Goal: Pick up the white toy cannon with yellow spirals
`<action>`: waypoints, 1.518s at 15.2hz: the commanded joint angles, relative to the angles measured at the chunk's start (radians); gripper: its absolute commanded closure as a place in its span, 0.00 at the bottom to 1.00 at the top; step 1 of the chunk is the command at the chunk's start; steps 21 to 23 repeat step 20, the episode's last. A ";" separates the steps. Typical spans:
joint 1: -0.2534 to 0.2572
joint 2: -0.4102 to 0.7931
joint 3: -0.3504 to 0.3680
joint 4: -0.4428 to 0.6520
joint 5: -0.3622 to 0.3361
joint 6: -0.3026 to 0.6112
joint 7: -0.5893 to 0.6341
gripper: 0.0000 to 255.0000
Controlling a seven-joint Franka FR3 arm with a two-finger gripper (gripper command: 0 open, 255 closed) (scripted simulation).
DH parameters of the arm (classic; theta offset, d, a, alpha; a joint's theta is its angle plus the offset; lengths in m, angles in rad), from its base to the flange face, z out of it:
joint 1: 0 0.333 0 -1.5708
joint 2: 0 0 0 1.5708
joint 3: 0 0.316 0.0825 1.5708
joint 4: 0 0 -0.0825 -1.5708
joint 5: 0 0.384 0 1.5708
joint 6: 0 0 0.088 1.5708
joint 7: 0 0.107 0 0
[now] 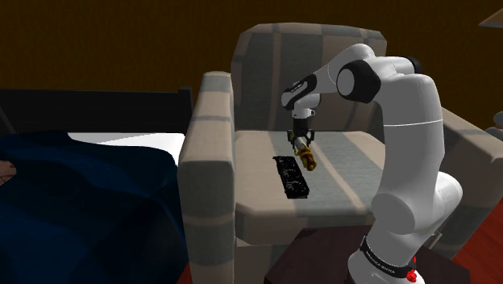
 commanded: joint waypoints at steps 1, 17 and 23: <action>-0.001 0.002 -0.001 -0.001 0.000 0.001 0.000 1.00; 0.006 -0.083 -0.010 0.071 -0.021 -0.155 0.008 1.00; 0.007 -0.089 -0.011 0.079 -0.022 -0.168 0.008 1.00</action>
